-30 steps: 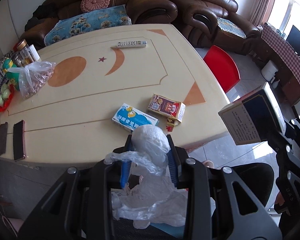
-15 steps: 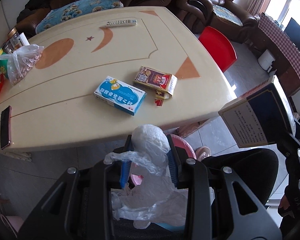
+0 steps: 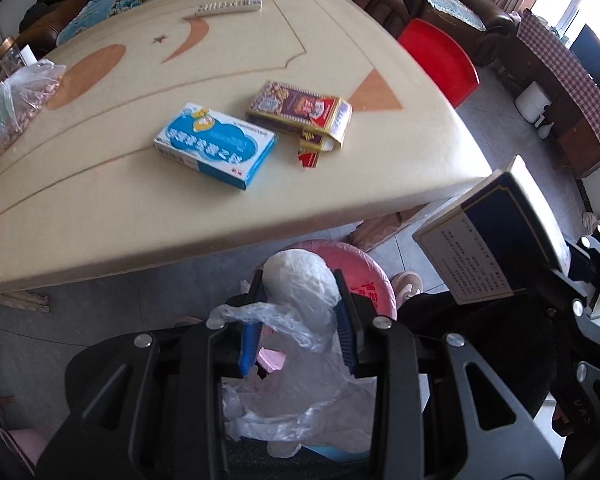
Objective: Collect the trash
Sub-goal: 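Lift the plastic bag and white box and carry both over the pink bin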
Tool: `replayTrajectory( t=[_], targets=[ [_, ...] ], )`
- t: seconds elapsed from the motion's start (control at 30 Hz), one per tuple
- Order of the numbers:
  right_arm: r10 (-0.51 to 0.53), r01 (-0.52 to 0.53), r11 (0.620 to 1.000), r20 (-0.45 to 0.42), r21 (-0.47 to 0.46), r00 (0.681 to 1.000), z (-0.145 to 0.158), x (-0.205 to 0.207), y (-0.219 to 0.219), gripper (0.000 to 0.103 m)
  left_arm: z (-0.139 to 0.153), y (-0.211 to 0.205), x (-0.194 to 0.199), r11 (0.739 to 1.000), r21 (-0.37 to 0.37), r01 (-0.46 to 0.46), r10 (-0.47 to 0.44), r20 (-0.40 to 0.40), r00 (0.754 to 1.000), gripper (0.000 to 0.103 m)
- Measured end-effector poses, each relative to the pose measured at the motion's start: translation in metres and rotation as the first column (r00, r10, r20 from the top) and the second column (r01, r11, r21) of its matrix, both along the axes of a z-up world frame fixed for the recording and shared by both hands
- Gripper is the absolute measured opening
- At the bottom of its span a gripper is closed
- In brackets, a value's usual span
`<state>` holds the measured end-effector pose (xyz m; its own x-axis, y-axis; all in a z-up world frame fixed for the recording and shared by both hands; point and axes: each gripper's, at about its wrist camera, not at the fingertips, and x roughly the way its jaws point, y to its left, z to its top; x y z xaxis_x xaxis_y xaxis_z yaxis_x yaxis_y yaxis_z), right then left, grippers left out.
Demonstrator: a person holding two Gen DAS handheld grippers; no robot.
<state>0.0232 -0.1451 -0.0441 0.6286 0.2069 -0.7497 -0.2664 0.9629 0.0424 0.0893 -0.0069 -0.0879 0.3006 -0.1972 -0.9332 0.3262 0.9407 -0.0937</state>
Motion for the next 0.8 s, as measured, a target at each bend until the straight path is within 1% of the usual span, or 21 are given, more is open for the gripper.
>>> replayTrajectory(
  t=[0.1,0.33,0.47,0.67,0.8],
  targets=[
    [0.011,-0.012,1.0,-0.035,-0.012,0.999,-0.014,0.002,0.002,0.02,-0.016,-0.003,0.0,1.0,0.018,0.006,-0.006,-0.017,1.0,0.033],
    [0.027,-0.029,0.999,-0.119,-0.018,0.993,-0.048,0.009,0.004,0.02,-0.06,-0.013,-0.001,0.998,0.045,0.031,-0.027,-0.096,0.995,0.033],
    [0.031,-0.034,0.999,-0.166,-0.02,0.986,-0.066,0.013,0.004,0.02,-0.079,-0.018,-0.002,0.997,0.053,0.049,-0.041,-0.131,0.99,0.033],
    [0.037,-0.044,0.999,-0.226,-0.022,0.973,-0.09,0.02,0.003,0.02,-0.1,-0.025,-0.003,0.994,0.075,0.076,-0.064,-0.155,0.986,0.033],
    [0.046,-0.051,0.999,-0.262,-0.014,0.964,-0.106,0.024,0.004,0.02,-0.113,-0.028,-0.004,0.994,0.06,0.088,-0.076,-0.177,0.981,0.033]
  ],
)
